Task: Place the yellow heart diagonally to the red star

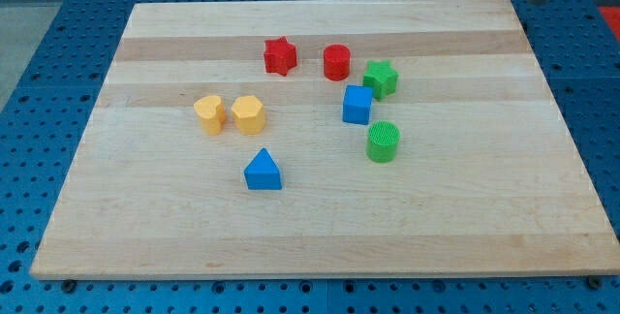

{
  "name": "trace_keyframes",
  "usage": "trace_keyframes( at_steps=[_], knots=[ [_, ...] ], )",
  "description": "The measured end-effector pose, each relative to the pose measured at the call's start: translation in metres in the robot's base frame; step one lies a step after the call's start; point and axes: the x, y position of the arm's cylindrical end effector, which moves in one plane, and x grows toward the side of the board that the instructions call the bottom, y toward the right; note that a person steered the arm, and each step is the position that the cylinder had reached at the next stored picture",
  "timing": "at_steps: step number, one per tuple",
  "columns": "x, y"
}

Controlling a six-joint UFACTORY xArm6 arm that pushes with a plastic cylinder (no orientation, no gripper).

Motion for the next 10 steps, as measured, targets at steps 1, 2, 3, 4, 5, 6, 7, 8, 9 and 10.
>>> trace_keyframes(
  at_steps=[1, 2, 3, 4, 5, 6, 7, 8, 9, 10],
  knots=[
    [-0.001, 0.0],
    [-0.001, -0.019],
    [0.003, -0.089],
    [0.003, -0.15],
    [0.006, -0.221],
    [0.009, -0.292],
    [0.021, -0.361],
    [0.045, -0.416],
    [0.079, -0.463],
    [0.111, -0.51]
  ],
)
